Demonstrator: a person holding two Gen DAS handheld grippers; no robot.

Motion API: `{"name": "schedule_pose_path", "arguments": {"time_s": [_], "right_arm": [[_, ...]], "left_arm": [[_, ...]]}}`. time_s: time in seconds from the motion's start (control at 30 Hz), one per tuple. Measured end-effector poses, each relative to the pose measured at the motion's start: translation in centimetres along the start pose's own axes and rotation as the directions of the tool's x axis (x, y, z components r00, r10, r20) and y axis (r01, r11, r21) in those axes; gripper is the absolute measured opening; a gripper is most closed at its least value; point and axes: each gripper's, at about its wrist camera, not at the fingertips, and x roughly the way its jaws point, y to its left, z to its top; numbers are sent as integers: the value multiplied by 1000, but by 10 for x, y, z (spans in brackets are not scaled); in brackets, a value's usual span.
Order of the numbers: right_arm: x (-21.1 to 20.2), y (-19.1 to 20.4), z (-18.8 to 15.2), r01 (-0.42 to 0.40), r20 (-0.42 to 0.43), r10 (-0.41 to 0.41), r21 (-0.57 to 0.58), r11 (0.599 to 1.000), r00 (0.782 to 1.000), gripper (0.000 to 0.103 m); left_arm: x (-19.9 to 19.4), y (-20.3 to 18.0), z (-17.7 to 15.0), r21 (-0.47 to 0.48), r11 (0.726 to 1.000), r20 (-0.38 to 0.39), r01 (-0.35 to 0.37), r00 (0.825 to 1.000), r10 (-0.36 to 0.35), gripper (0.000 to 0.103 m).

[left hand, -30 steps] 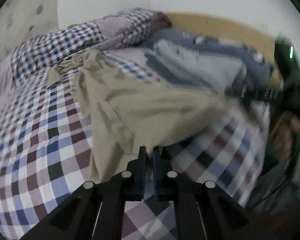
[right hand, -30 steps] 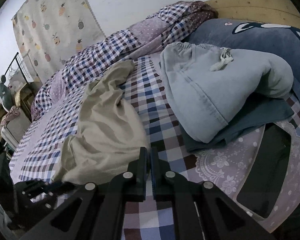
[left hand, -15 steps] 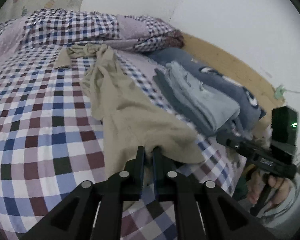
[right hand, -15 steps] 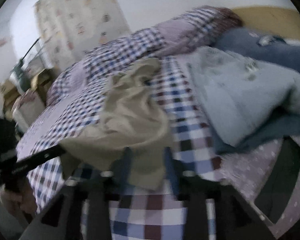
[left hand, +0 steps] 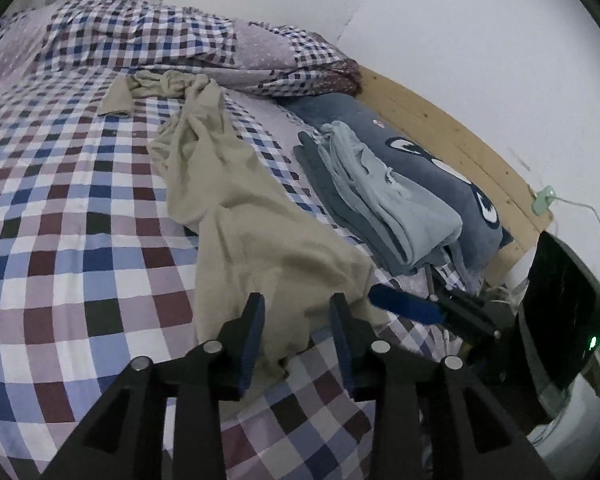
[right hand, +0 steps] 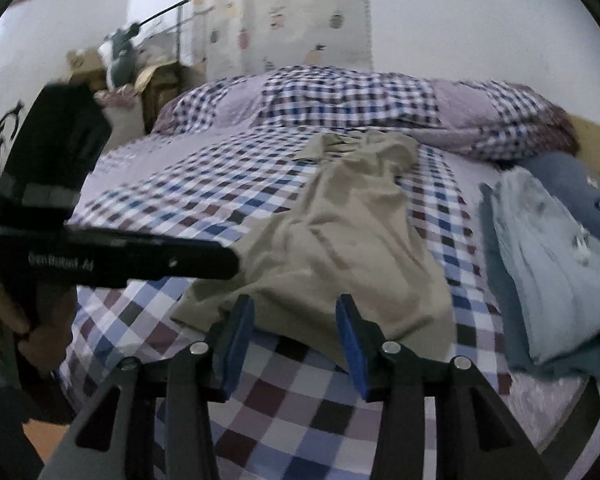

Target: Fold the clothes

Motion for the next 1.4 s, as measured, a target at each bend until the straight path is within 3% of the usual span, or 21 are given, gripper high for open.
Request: {"name": "schedule_pose_path", "arguments": {"time_s": [0.13,0.37,0.5,0.53,0.57,0.63,0.73,0.87,1.03,1.13,1.27,1.4], "right_arm": [[9,12,-2,4,-18,-5,-75,997,1000,45],[26,26,-5,19,-47,-27,-174,985,999,44],[39,33,-4,26,-65,-41,-215,976,997,42],[43,33,-4,25,-74,-42,-220,975,996,34],[46,34,-5,23,-83,-42,-224,974,996,15],[45,28,-2,4,-82,-19,-182,983,996,2],[39,19,2,-17,-61,9,-130,991,998,2],[30,7,7,-47,-29,45,-62,997,999,2],[20,-8,14,-87,13,87,22,996,996,2],[13,-17,18,-113,40,110,72,991,993,1],[13,-17,16,-93,25,91,62,994,996,2],[19,-7,8,-7,-42,5,-48,999,999,5]], "left_arm": [[-5,6,2,-19,1000,9,-7,1000,7,35],[-13,33,5,-139,990,33,36,999,-32,36],[-15,37,7,-149,988,42,44,998,-38,38],[-16,36,7,-140,989,42,38,999,-32,38],[-16,35,7,-130,991,42,31,999,-26,38],[-17,33,7,-115,993,40,20,999,-16,39],[-16,24,6,-58,998,36,-5,999,7,39],[-10,-10,0,113,993,23,-30,999,27,45],[5,-49,-14,329,937,21,-116,993,116,47],[17,-58,-20,395,901,26,-182,982,187,47],[22,-53,-23,402,894,5,-198,977,215,47],[12,-34,-16,297,939,2,-172,984,179,47]]}}
